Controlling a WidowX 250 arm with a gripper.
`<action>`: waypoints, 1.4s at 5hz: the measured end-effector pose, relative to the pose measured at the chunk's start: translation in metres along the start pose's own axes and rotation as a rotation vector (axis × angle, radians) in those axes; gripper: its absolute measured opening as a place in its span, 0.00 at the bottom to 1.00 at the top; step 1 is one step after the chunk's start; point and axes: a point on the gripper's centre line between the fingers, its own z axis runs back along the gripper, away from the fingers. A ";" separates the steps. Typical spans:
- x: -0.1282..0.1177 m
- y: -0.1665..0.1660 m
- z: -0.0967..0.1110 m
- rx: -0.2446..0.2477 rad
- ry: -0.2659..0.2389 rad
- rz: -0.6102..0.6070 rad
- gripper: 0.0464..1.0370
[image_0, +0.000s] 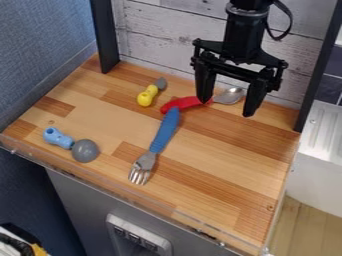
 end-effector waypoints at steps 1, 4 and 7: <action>0.007 0.011 -0.005 0.000 0.022 -0.072 0.96; 0.057 0.100 -0.008 0.000 0.040 -0.293 0.96; 0.051 0.153 -0.025 -0.021 0.044 -0.070 0.96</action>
